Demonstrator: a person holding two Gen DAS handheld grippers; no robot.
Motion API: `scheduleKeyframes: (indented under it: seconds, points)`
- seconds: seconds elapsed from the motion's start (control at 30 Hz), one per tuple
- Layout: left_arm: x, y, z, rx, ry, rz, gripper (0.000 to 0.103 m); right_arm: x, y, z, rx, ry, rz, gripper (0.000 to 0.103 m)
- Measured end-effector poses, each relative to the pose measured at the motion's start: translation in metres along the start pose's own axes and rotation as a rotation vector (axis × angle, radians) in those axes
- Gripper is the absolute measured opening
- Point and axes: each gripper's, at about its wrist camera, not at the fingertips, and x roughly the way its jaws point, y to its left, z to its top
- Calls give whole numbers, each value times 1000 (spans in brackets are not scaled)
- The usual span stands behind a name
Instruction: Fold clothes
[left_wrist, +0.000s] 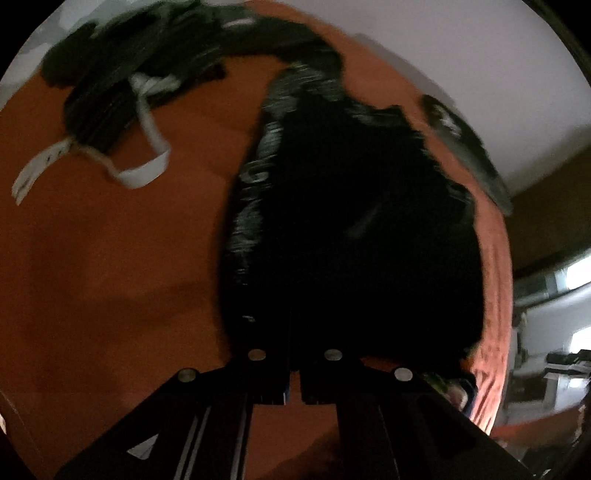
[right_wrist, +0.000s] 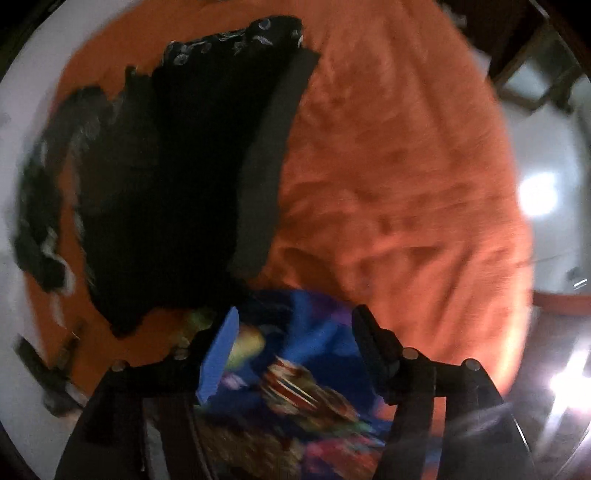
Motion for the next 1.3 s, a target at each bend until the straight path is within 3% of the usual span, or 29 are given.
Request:
scheduleKeyframes:
  seconds: [0.1, 0.2, 0.37, 0.57, 0.63, 0.67, 0.7, 0.77, 0.8, 0.87, 1.0, 1.07, 1.13, 1.17, 1.27, 1.3]
  points:
    - [-7, -11, 7, 49, -7, -38, 4, -28, 28, -8, -133, -50, -19, 73]
    - [8, -51, -5, 197, 44, -48, 4, -22, 43, 0, -164, -105, 77, 74]
    - [34, -120, -25, 451, 134, -62, 4, 39, 24, 30, -28, -118, 298, 74]
    - [66, -202, -49, 754, 242, -78, 8, 95, -31, 58, 153, -112, 440, 74]
    - [87, -229, -43, 735, 298, -120, 13, 100, -54, 60, 196, -139, 455, 74]
    - [98, -243, -40, 731, 321, -124, 21, 101, -66, 60, 215, -153, 459, 74]
    - [109, -256, -38, 726, 343, -129, 27, 99, -77, 60, 229, -177, 429, 74]
    - [128, -288, -45, 816, 339, -74, 52, 94, -98, 60, 256, -231, 348, 74]
    - [137, -299, -57, 871, 344, -26, 55, 89, -108, 57, 267, -261, 320, 74]
    - [155, -322, -80, 983, 356, 76, 58, 79, -126, 48, 289, -325, 272, 74]
    - [197, -329, -122, 1113, 318, 418, 59, 71, -145, 36, 289, -364, 206, 74]
    - [211, -324, -132, 1136, 284, 493, 60, 72, -148, 33, 286, -368, 192, 74]
    - [213, -320, -134, 1115, 267, 483, 55, 72, -145, 31, 274, -369, 186, 74]
    - [210, -319, -133, 1105, 261, 466, 41, 73, -141, 32, 267, -365, 181, 74]
    - [176, -301, -107, 979, 233, 299, 18, 72, -128, 37, 226, -307, 147, 74]
    - [165, -295, -98, 935, 224, 243, 17, 69, -125, 40, 213, -273, 140, 74]
